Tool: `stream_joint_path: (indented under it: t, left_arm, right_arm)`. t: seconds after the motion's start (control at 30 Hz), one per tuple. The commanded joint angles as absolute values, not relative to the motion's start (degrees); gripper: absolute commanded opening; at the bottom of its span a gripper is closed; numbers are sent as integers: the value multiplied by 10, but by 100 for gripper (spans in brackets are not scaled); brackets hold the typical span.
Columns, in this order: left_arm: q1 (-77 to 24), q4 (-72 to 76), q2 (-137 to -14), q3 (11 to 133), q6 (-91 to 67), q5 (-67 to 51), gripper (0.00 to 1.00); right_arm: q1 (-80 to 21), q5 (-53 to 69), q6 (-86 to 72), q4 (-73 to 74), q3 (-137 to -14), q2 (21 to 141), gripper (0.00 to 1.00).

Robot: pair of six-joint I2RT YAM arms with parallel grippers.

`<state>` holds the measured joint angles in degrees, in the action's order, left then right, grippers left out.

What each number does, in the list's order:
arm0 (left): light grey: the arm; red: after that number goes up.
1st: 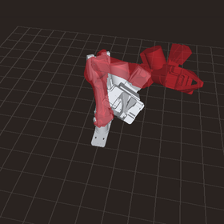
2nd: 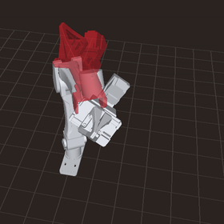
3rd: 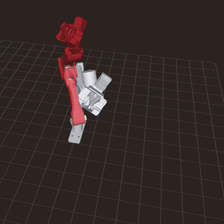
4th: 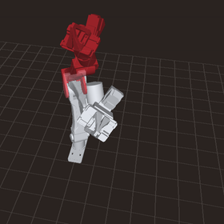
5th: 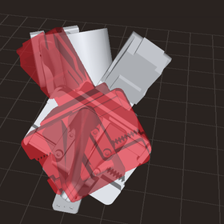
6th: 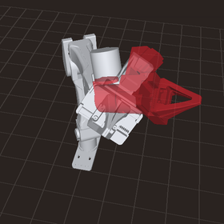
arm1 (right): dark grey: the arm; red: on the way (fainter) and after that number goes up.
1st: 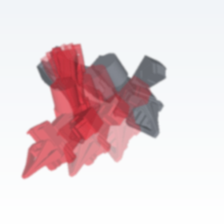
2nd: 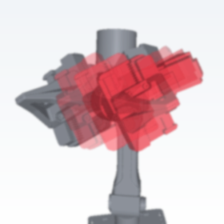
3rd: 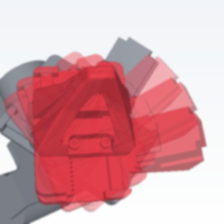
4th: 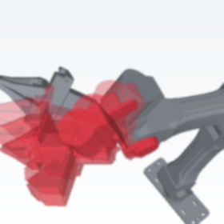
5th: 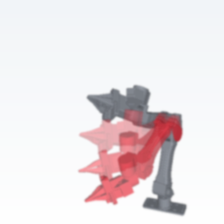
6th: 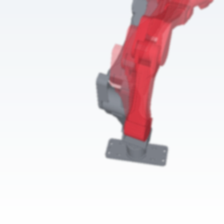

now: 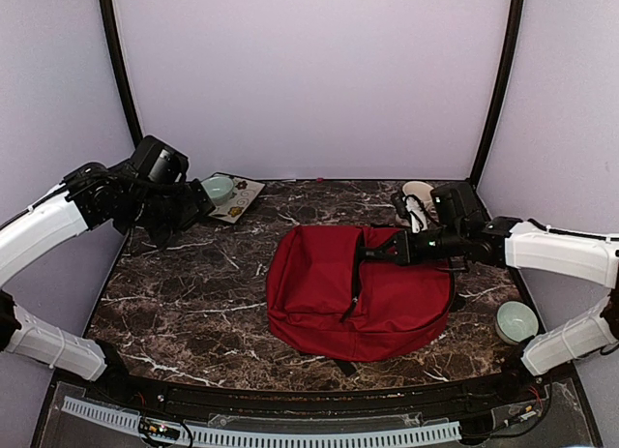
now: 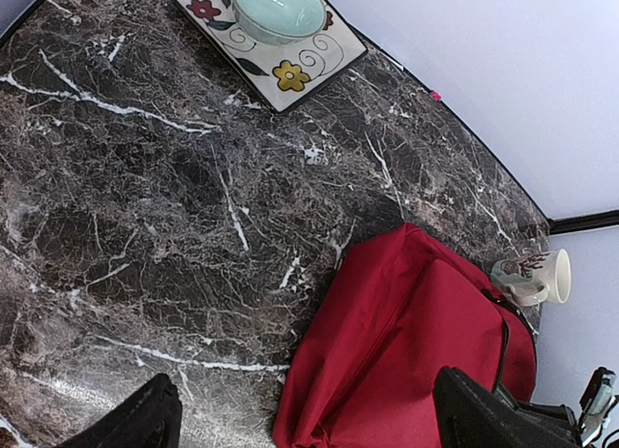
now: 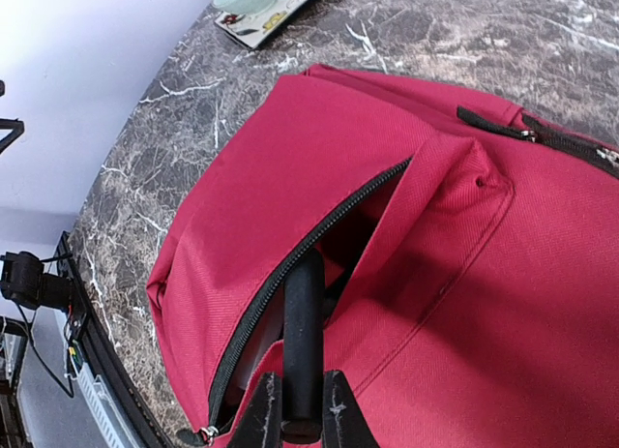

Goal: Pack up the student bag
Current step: Place the pen in the lower front pocket of the bag.

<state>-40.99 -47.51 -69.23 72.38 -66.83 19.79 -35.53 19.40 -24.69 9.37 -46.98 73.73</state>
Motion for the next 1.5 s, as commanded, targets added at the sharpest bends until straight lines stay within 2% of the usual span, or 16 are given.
stream_joint_path:
  t: [0.0, 0.3, 0.63, 1.07, 1.37, 1.47]
  left_arm:
    - [-406, -485, -705, 754, -645, 208, 93]
    - [-405, -476, -742, 797, -591, 222, 93]
    - [-399, -397, -752, 793, -496, 205, 95]
    - [-365, -332, -737, 750, -471, 159, 95]
    - [-360, -291, -758, 739, -387, 113, 95]
    - [-360, -293, -767, 744, -374, 111, 95]
  right_arm:
    - [-346, 221, -219, -19, -444, 747, 0]
    - [-341, 258, -185, -150, -399, 773, 0]
    - [-338, 312, -166, -295, -376, 838, 0]
    - [-333, 377, -148, -326, -425, 929, 0]
    - [-317, 449, -173, -329, -460, 976, 7]
    - [-317, 448, -159, -297, -468, 966, 20]
